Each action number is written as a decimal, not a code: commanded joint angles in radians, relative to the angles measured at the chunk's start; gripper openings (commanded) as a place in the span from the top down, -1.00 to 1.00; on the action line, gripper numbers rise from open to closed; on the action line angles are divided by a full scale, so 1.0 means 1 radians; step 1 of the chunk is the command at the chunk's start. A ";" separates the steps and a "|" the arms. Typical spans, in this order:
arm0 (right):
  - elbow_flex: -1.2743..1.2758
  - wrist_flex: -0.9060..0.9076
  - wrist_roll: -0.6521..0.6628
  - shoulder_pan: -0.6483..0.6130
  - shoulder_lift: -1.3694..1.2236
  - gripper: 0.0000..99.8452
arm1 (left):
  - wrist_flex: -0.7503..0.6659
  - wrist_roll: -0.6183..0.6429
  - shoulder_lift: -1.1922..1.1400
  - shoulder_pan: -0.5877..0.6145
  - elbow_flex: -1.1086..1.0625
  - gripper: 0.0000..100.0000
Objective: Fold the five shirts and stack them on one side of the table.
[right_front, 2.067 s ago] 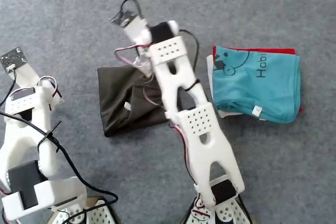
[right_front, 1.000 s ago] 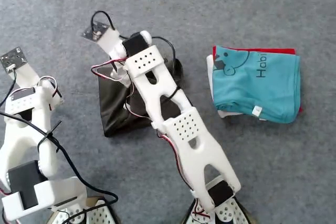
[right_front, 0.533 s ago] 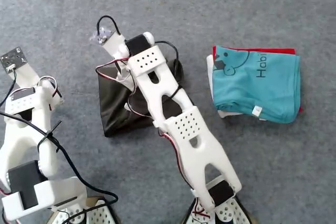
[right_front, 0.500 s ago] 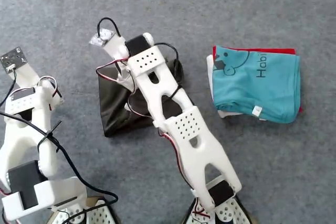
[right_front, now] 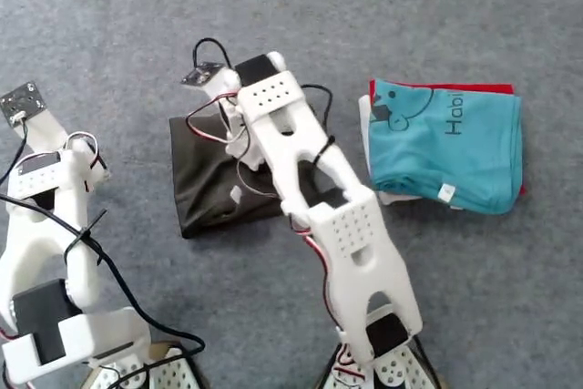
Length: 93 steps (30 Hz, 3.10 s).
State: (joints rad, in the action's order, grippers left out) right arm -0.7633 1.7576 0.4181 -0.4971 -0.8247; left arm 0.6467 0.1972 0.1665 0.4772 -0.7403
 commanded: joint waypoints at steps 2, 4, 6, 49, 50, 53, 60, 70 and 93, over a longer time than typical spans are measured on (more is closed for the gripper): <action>0.179 0.005 0.044 0.015 0.151 0.97 | -0.011 -0.008 0.038 0.012 0.022 0.94; 0.285 0.002 0.064 0.028 0.197 0.97 | -0.011 -0.008 0.038 0.012 0.022 0.94; 0.389 -0.011 0.089 0.051 0.251 0.97 | -0.011 -0.008 0.038 0.012 0.022 0.94; 0.662 -0.245 0.114 0.140 0.421 0.97 | -0.012 -0.008 0.038 0.012 0.022 0.94; 0.662 -0.224 0.114 0.146 0.429 0.97 | -0.012 -0.008 0.038 0.012 0.022 0.94; 0.664 -0.167 0.129 0.173 0.443 0.97 | -0.012 -0.008 0.038 0.012 0.022 0.94; 0.814 -0.207 0.184 0.255 0.503 0.97 | -0.012 -0.008 0.038 0.012 0.022 0.94; 0.877 -0.282 0.176 0.321 0.771 0.97 | 0.031 -0.008 0.054 0.012 0.038 0.94; 0.832 -0.801 0.037 0.342 0.587 0.97 | -0.245 0.002 0.077 -0.475 -0.033 0.94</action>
State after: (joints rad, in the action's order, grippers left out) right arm 0.1189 0.9720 0.4641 -0.1826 -0.2493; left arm 0.4442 0.1972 0.3368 0.0230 -0.8216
